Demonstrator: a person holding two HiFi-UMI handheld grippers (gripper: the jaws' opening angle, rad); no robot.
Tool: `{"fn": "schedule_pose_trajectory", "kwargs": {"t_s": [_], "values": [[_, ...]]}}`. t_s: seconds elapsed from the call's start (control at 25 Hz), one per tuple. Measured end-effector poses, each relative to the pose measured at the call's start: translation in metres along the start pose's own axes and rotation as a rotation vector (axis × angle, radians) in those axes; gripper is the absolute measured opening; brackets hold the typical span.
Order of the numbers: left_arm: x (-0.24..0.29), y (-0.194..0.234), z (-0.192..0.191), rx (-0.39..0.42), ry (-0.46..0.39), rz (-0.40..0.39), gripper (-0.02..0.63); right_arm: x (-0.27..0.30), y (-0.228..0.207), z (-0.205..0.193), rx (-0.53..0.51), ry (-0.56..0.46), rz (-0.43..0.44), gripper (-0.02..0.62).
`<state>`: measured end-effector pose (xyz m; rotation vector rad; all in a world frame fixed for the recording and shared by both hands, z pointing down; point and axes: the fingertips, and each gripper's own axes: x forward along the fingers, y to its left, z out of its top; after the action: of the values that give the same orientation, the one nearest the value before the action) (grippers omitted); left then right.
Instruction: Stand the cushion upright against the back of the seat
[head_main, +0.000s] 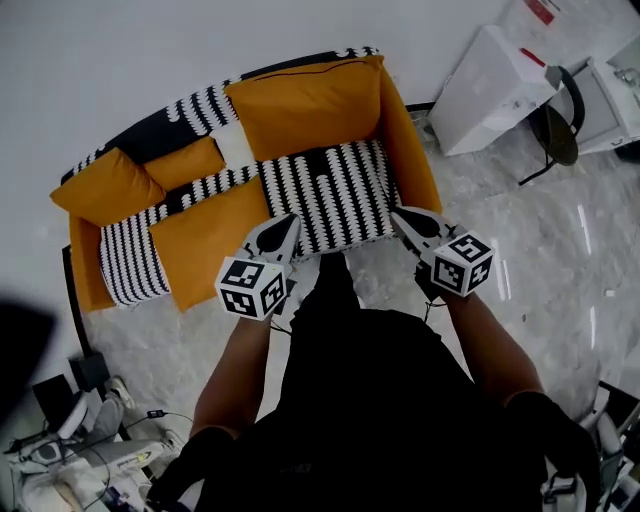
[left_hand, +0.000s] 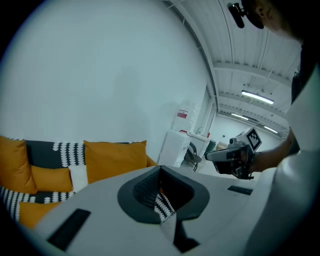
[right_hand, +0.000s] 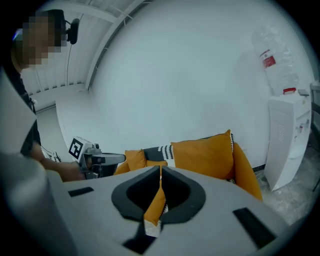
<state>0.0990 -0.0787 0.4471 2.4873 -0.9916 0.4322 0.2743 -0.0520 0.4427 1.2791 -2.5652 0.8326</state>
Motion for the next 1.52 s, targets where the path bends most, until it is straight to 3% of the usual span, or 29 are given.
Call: {"fn": "schedule_pose_trajectory", "kwargs": {"t_s": [0.2,0.44,0.72,1.04,1.52], "values": [[-0.063,0.006,-0.014,-0.029,-0.007,0.115,0.017,-0.007,0.033,-0.020,0.021,-0.001,0.056,0.040],[-0.111,0.009,-0.015,-0.057,-0.027,0.213,0.017,0.013,0.090,-0.015,-0.019,0.000,0.178,0.040],[-0.162,-0.009,-0.037,-0.007,-0.066,0.321,0.017,0.022,0.130,-0.043,-0.100,0.052,0.315,0.040],[-0.266,0.106,-0.063,-0.092,-0.072,0.400,0.017,0.098,0.210,-0.058,-0.133,0.131,0.279,0.040],[-0.349,0.200,-0.089,-0.062,-0.059,0.269,0.017,0.174,0.313,-0.081,-0.076,0.111,0.127,0.040]]}}
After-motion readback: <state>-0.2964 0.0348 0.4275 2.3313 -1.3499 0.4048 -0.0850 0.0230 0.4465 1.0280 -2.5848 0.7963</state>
